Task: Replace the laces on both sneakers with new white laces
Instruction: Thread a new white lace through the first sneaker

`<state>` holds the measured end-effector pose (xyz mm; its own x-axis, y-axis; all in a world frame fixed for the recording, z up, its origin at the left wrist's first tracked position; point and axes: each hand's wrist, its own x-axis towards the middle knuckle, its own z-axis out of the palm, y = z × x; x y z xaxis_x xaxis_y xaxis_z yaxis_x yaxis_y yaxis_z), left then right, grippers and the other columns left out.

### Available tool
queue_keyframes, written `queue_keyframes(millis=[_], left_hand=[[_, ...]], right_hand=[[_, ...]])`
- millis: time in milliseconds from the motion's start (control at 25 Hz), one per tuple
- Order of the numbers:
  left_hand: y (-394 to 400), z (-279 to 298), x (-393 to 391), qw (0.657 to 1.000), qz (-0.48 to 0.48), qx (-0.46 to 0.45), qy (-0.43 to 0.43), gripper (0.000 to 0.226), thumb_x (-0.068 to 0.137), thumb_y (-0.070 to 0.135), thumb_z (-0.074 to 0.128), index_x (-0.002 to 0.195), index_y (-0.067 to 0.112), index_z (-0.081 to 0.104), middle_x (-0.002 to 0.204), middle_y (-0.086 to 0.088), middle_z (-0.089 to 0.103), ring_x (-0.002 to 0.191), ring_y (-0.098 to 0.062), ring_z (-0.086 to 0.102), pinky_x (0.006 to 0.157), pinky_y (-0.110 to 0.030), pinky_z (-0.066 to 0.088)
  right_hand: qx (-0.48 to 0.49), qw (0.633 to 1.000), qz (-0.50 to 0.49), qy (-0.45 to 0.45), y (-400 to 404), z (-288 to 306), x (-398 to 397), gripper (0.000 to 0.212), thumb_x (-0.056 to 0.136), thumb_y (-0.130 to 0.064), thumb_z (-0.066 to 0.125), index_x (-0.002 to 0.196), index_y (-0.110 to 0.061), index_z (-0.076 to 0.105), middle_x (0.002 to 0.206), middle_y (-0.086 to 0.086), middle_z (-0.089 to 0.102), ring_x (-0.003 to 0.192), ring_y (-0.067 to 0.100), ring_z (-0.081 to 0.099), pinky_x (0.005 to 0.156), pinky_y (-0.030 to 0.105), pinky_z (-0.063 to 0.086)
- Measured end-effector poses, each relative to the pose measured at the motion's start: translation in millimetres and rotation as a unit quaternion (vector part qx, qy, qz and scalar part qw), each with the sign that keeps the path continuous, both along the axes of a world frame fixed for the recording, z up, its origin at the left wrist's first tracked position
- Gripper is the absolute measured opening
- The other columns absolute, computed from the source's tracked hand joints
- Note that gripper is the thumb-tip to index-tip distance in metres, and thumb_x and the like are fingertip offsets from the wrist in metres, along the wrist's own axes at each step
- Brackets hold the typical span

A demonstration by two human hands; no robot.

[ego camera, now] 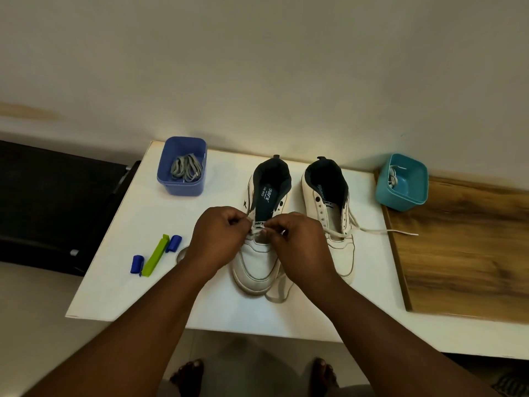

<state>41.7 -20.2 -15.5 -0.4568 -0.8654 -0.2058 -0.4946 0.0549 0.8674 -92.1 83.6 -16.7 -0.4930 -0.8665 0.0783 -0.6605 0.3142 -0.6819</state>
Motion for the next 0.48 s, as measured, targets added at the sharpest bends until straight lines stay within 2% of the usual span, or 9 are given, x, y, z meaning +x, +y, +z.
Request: queue_keyframes(millis=[160, 240, 320, 480], left_hand=[[0, -1, 0, 0.998, 0.010, 0.052, 0.035, 0.015, 0.094, 0.017, 0.067, 0.084, 0.017, 0.078, 0.072, 0.000, 0.075, 0.069, -0.019, 0.071, 0.080, -0.042, 0.060], [0, -2, 0, 0.997, 0.003, 0.064, 0.041, 0.013, 0.095, 0.018, 0.068, 0.088, 0.016, 0.079, 0.075, -0.001, 0.075, 0.071, -0.019, 0.071, 0.083, -0.043, 0.061], [1, -1, 0, 0.996, -0.003, 0.076, 0.042, 0.013, 0.095, 0.019, 0.068, 0.090, 0.015, 0.078, 0.077, -0.003, 0.076, 0.071, -0.018, 0.070, 0.083, -0.042, 0.061], [4, 0, -1, 0.997, -0.007, 0.064, 0.034, 0.013, 0.095, 0.020, 0.068, 0.091, 0.014, 0.078, 0.076, -0.003, 0.075, 0.068, -0.016, 0.070, 0.080, -0.039, 0.060]], right_hand=[[0.008, 0.999, 0.033, 0.038, -3, 1, -2, 0.017, 0.096, -0.017, 0.067, 0.106, -0.022, 0.080, 0.097, -0.002, 0.071, 0.090, 0.011, 0.064, 0.083, 0.028, 0.052], [-0.015, 0.999, 0.033, 0.038, -3, 2, 1, 0.021, 0.095, -0.015, 0.067, 0.110, -0.024, 0.078, 0.100, -0.004, 0.072, 0.092, 0.010, 0.066, 0.085, 0.030, 0.055], [-0.037, 0.999, 0.022, 0.012, -1, 2, 6, 0.024, 0.093, -0.014, 0.069, 0.111, -0.030, 0.071, 0.098, -0.012, 0.073, 0.090, 0.004, 0.068, 0.082, 0.030, 0.057], [-0.021, 1.000, 0.002, -0.011, -2, 2, 5, 0.024, 0.093, -0.019, 0.070, 0.108, -0.034, 0.061, 0.088, -0.014, 0.071, 0.079, 0.003, 0.069, 0.074, 0.035, 0.058]])
